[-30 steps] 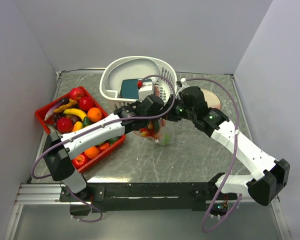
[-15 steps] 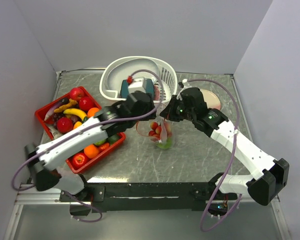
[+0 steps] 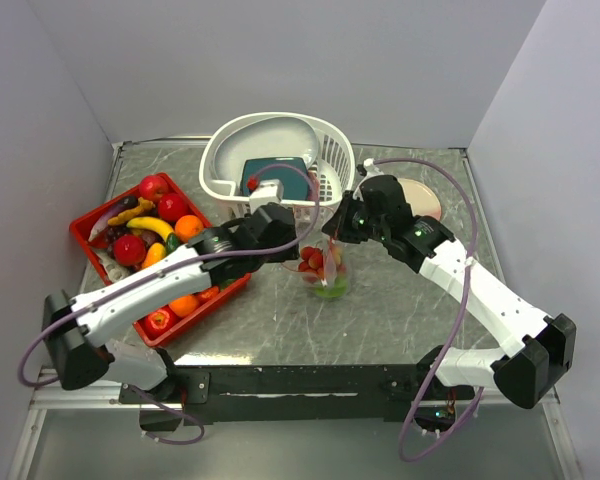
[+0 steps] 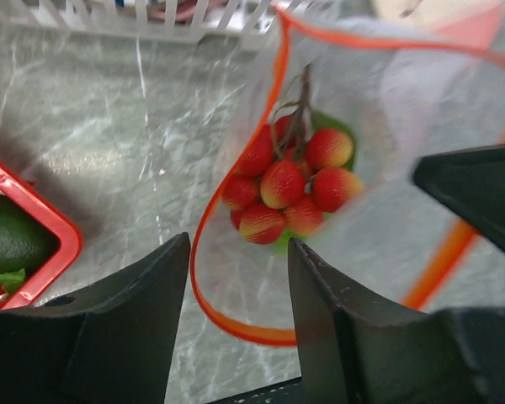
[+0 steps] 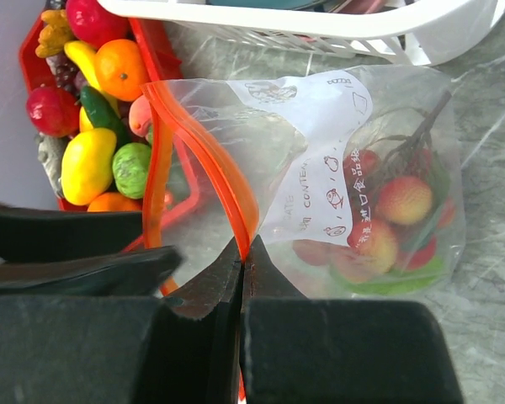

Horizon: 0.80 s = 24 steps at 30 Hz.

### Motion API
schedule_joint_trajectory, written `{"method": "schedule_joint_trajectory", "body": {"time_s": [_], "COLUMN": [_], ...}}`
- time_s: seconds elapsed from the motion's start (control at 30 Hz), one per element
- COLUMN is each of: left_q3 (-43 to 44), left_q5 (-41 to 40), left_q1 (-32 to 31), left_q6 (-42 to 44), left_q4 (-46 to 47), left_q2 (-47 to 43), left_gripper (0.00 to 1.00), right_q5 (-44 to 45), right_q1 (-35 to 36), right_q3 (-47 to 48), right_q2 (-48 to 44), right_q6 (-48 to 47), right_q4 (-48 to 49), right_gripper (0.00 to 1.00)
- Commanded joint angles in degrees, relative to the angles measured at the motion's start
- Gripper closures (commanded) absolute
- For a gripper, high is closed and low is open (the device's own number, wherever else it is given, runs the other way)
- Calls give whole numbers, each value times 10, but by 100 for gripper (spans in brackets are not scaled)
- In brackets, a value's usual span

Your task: Place the food in the zip-top bag and seal the zipper

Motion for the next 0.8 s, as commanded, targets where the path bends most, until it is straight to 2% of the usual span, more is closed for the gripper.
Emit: {"method": "schedule_joint_trajectory", "body": {"time_s": [0.0, 0.07, 0.1, 0.2, 0.23, 0.43, 0.53, 0.6, 0.77], "left_q3": [9, 2, 1, 0, -1, 10, 13, 17, 81], "left_q5": [-3, 4, 10, 19, 22, 29, 34, 41, 106], "left_q1": [0, 0, 0, 0, 0, 0, 0, 0, -12], "left_q6": [1, 4, 6, 8, 8, 20, 20, 26, 47], "left_q4": [3, 20, 27, 49, 53, 61, 70, 80, 134], "left_q2": [28, 35, 36, 32, 30, 38, 39, 38, 72], "left_gripper": [51, 62, 74, 90, 93, 99, 99, 99, 99], "right_q5": [39, 44, 63, 100, 118, 152, 190, 245, 397], "right_q1": [1, 1, 1, 2, 3, 5, 16, 32, 79], "right_q3": [33, 34, 36, 29, 26, 28, 50, 76, 149], "right_q2": [-4, -10, -11, -24, -33, -31, -24, -23, -33], "right_q6": [-16, -25, -28, -37, -38, -53, -59, -65, -72], "right_q4": [-10, -19, -25, -39, -41, -58, -78, -107, -213], "right_gripper": [98, 86, 82, 76, 75, 73, 90, 97, 100]}}
